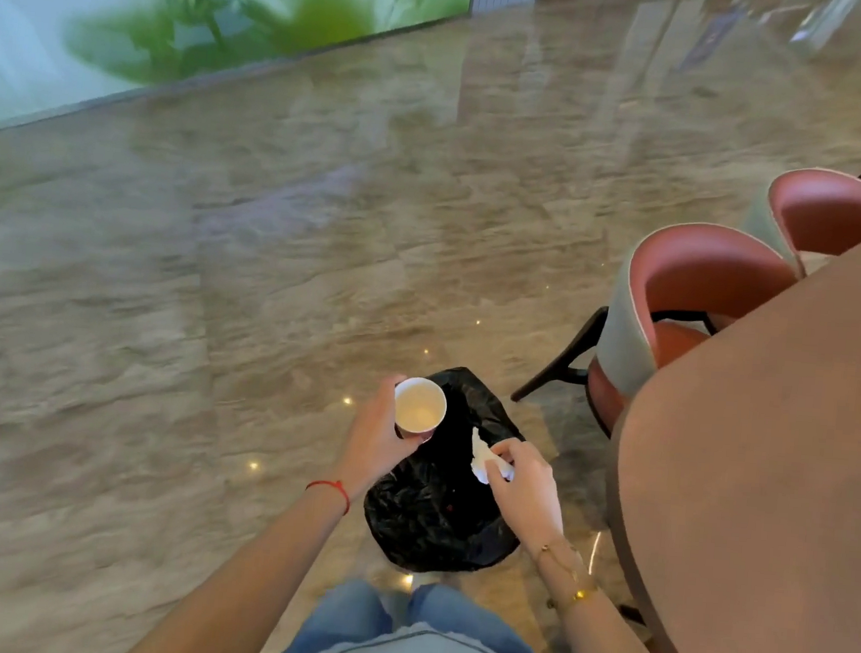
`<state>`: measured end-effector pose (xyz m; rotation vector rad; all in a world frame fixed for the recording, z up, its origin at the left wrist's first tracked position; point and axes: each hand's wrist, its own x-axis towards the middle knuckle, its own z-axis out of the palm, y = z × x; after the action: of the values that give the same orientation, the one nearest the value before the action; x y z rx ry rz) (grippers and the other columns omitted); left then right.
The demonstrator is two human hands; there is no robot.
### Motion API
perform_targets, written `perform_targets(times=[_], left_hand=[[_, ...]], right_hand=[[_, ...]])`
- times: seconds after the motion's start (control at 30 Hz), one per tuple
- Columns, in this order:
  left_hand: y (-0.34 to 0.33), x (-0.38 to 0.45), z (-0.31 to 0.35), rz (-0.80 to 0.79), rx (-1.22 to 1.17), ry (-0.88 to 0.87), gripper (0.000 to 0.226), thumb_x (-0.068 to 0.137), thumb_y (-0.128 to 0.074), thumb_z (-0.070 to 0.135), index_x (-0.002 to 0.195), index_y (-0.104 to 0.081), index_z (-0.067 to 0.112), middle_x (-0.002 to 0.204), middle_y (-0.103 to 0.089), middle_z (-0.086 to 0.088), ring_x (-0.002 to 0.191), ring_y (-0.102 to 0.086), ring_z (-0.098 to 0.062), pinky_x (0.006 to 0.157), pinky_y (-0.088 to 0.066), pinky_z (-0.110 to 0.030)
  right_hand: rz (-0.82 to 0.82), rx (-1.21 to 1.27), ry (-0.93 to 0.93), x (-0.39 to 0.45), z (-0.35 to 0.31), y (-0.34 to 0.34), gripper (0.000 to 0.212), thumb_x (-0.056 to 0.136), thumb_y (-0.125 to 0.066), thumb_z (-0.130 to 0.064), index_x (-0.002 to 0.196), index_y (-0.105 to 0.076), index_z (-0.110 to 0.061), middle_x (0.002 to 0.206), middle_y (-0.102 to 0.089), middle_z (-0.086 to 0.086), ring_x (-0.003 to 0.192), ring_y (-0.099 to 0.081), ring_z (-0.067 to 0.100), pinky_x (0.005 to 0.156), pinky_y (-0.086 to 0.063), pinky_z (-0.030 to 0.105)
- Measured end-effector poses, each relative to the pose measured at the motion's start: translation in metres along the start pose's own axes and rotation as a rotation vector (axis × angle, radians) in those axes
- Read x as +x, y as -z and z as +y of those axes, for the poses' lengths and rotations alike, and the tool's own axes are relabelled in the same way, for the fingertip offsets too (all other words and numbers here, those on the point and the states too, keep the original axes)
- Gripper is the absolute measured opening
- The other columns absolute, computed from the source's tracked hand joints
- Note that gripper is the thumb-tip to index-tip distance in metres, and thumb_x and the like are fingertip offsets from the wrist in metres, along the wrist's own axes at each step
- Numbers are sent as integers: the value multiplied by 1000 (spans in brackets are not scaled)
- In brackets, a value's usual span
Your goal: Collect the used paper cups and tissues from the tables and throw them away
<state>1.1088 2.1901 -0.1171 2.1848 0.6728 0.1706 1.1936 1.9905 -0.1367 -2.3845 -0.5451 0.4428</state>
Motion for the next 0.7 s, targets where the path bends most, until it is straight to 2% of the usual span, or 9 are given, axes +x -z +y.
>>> perform_targets(times=[0.17,0.27,0.37,0.47,0.6,0.7], left_hand=[[-24,50,-11,-79,-13,66,75,73,-83,27,132,-40,14,129,-51,-4,116,-51,-22,87,-42,-27],[-34,72,-22,-161,-37,120,81,72,-84,20,138,-36,12,136,-47,-6,126,-47,-24,95,-38,-25],[-36,85,-34,-222,-42,132,89,76,-81,23,147,-28,14,147,-40,-3,136,-39,-20,104,-34,-28],[-28,89,-41,-244,2,104,77,83,-74,21,146,-29,20,148,-39,1,137,-38,-18,103,-35,-27],[-4,80,-36,-218,100,25,59,91,-65,27,143,-38,21,147,-42,3,135,-39,-16,102,-32,-23],[17,69,-25,-215,151,-58,48,95,-60,27,140,-44,21,144,-46,3,123,-52,-25,93,-40,-24]], right_hand=[[-85,-34,-95,53,15,-14,21,92,-57,-21,111,-60,-13,107,-59,2,96,-58,18,81,-50,30],[-177,-53,-138,70,25,-22,28,93,-58,-25,119,-58,-14,114,-59,4,101,-59,20,84,-49,31],[-182,-22,-165,78,30,-24,31,92,-59,-27,121,-58,-16,117,-60,3,101,-58,17,83,-49,29],[-144,-4,-167,77,27,-18,33,92,-59,-27,124,-58,-17,118,-59,1,104,-56,14,86,-48,28],[-77,-21,-94,65,17,-1,35,93,-60,-29,127,-57,-21,121,-59,-4,118,-50,13,98,-46,31],[-9,-31,-15,56,6,14,37,92,-61,-29,128,-56,-21,123,-58,-5,120,-47,12,101,-42,29]])
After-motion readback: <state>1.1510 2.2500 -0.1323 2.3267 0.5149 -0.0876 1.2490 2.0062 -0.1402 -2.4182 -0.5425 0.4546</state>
